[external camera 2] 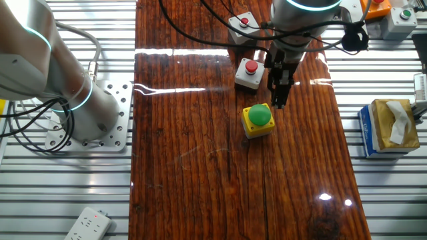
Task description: Press three buttons from left to right in sequence
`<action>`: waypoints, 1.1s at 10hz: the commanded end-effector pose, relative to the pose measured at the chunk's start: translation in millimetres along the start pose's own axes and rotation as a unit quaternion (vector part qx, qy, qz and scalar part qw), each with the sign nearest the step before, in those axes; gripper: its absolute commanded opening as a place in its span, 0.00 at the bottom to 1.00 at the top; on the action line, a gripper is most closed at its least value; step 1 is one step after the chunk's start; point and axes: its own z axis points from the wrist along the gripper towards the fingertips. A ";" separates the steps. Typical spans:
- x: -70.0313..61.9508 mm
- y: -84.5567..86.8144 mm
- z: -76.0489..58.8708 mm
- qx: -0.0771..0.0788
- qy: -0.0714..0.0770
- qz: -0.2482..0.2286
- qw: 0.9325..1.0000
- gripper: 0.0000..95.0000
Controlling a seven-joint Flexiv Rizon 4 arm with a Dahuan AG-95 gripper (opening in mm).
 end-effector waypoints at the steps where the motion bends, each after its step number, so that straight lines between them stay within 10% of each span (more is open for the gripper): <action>1: 0.1 0.0 0.0 0.000 0.000 0.000 1.000 1.00; 2: 0.1 0.0 -0.1 -0.027 -0.075 0.073 0.994 0.00; 11: 0.0 -0.2 -0.6 -0.025 -0.078 0.073 0.994 0.00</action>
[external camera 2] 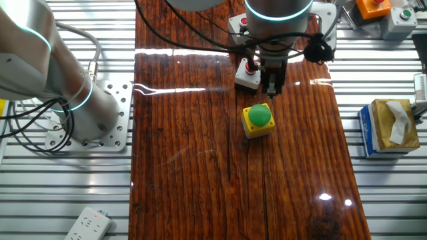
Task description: Press three buttons from left to right in sequence
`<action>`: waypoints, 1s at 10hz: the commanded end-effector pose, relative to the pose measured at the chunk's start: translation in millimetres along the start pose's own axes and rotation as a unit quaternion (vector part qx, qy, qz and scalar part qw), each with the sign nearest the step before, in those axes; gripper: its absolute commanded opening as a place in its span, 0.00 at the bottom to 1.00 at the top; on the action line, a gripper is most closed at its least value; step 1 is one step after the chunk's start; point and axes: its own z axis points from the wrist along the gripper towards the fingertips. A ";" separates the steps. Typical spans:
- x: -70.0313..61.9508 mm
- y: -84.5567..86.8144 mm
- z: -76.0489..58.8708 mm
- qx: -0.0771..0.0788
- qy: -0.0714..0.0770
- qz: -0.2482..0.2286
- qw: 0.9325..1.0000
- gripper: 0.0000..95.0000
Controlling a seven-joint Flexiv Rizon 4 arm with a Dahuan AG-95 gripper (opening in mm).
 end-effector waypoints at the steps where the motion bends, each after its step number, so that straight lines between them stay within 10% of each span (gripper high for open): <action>1: -0.1 0.0 0.1 0.000 -0.001 0.001 1.000 0.00; 10: -7.9 -14.0 -4.0 0.001 -0.009 -0.006 1.000 0.00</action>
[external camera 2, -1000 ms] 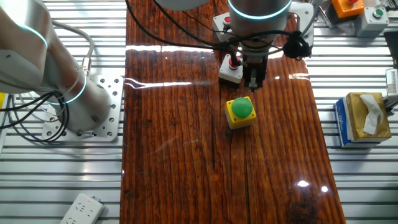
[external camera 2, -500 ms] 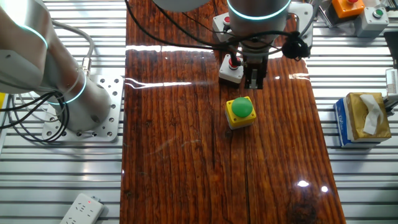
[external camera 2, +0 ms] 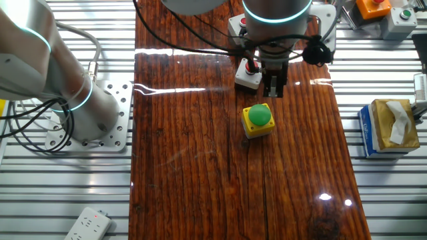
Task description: Press three buttons from left to right in sequence
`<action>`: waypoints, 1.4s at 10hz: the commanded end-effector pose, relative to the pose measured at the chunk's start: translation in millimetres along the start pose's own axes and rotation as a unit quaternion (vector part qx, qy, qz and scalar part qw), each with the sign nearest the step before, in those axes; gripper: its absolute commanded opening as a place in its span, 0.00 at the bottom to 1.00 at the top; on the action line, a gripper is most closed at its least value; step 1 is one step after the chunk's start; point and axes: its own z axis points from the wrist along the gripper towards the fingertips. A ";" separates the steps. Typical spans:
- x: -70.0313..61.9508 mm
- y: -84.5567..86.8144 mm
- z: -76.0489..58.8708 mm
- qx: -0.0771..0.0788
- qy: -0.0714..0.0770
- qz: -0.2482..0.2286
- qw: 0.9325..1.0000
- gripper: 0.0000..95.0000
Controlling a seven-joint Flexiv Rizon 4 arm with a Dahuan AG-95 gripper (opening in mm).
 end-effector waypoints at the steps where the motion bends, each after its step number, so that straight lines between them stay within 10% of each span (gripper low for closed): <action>1: -1.5 -4.8 -1.5 0.000 0.001 -0.005 1.000 0.00; 14: -7.7 -36.5 16.5 -0.003 -0.011 -0.031 0.999 0.00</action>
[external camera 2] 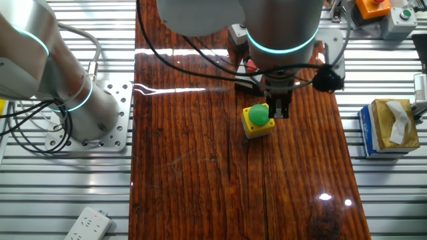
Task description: Press three buttons from left to right in sequence
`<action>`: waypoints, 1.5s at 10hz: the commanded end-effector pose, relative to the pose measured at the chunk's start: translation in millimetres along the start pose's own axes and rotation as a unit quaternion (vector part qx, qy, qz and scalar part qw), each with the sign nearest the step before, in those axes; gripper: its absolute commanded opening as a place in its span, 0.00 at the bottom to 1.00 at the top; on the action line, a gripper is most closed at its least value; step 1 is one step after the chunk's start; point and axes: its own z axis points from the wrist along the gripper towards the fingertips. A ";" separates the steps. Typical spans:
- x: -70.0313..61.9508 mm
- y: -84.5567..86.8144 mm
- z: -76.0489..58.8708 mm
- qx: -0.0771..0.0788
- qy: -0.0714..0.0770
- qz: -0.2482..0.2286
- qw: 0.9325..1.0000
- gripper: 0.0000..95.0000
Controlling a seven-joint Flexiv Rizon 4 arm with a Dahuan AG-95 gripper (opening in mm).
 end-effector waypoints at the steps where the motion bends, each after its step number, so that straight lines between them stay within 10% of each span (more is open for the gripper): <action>1: 0.9 0.1 0.2 -0.003 0.001 0.000 1.000 0.00; 3: -0.2 1.3 -0.4 -0.003 0.003 -0.001 1.000 0.00; 5: -0.2 2.8 -0.5 -0.009 0.003 0.001 1.000 0.20; 7: -1.9 3.5 -0.7 -0.036 0.002 0.001 0.999 0.60; 9: -4.0 4.3 -1.1 -0.061 0.002 -0.017 0.998 0.60; 10: -4.0 4.3 -1.1 -0.069 0.001 -0.023 0.997 0.80; 11: -4.0 4.3 -1.1 -0.071 -0.001 -0.031 0.997 0.80; 13: -3.9 4.3 -1.3 -0.047 0.008 -0.046 0.998 0.80; 15: -3.7 4.8 -1.1 0.015 0.017 -0.073 0.997 0.80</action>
